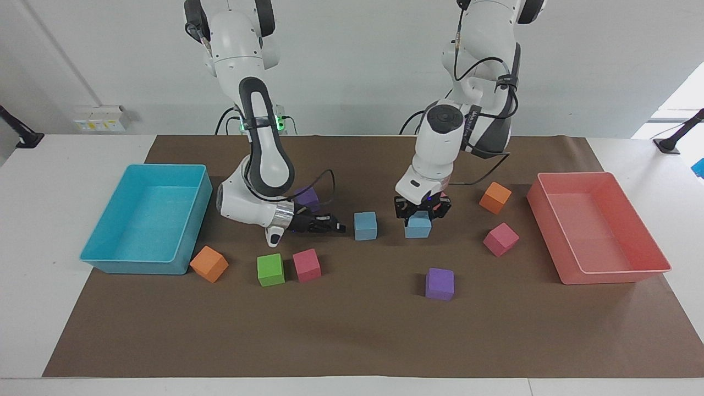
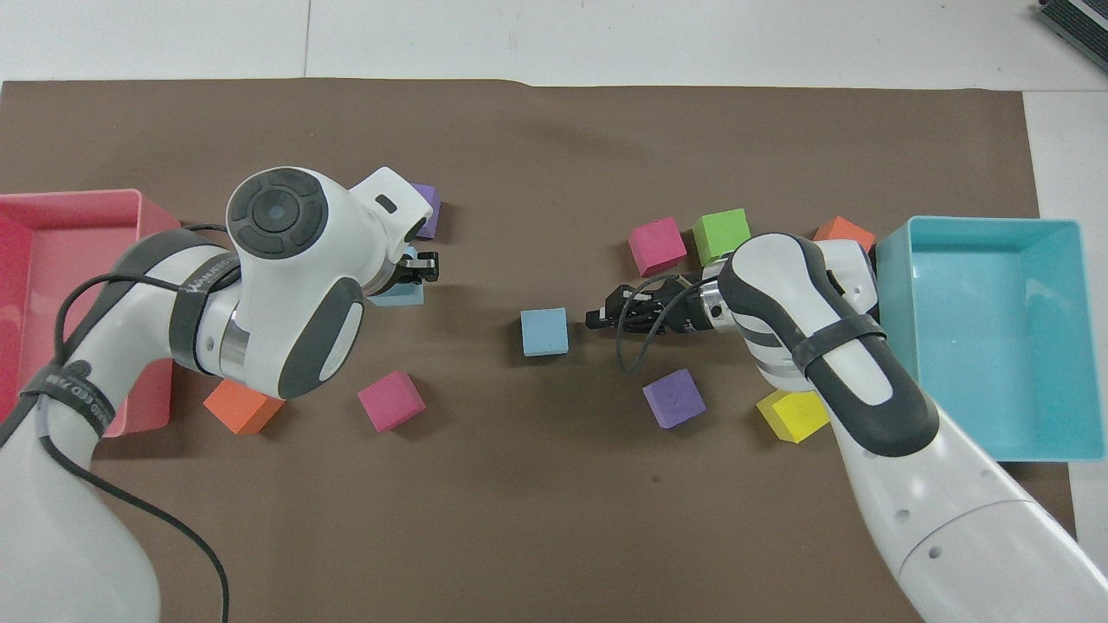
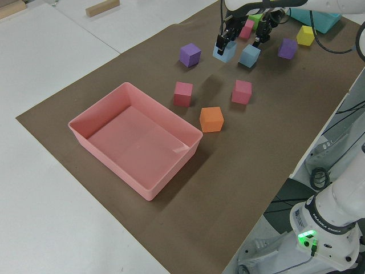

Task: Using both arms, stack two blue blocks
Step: 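Carry the light blue cube with the left gripper toward the center cube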

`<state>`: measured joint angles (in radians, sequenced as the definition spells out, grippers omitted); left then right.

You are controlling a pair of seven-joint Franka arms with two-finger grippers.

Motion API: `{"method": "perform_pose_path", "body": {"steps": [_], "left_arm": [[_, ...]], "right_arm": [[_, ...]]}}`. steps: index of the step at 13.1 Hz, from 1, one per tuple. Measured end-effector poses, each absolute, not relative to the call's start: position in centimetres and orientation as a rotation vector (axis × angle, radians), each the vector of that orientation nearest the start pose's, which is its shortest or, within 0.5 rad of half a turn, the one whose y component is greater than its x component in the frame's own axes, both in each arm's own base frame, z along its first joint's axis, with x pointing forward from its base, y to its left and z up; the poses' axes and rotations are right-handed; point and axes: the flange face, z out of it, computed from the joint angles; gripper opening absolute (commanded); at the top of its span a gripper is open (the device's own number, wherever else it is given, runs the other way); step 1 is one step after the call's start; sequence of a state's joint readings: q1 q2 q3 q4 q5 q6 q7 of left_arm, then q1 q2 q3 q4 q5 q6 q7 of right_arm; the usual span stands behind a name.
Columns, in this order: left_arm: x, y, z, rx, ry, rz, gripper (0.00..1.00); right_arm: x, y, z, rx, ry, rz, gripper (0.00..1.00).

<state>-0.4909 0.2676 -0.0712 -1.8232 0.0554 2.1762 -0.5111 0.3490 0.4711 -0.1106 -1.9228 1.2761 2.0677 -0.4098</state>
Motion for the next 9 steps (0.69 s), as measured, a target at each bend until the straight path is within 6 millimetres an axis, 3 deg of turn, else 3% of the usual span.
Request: {"method": "perform_pose_path", "body": {"steps": [4, 9], "left_arm": [[51.8, -37.1, 40.2, -3.178, 0.1, -0.164, 0.13], [51.2, -40.7, 40.3, -3.21, 0.086, -0.181, 0.13]], "right_arm": [[58.3, 19.6, 24.5, -2.168, 0.217, 0.21, 0.0], [58.3, 19.6, 24.5, -2.168, 0.218, 0.212, 0.0]]}}
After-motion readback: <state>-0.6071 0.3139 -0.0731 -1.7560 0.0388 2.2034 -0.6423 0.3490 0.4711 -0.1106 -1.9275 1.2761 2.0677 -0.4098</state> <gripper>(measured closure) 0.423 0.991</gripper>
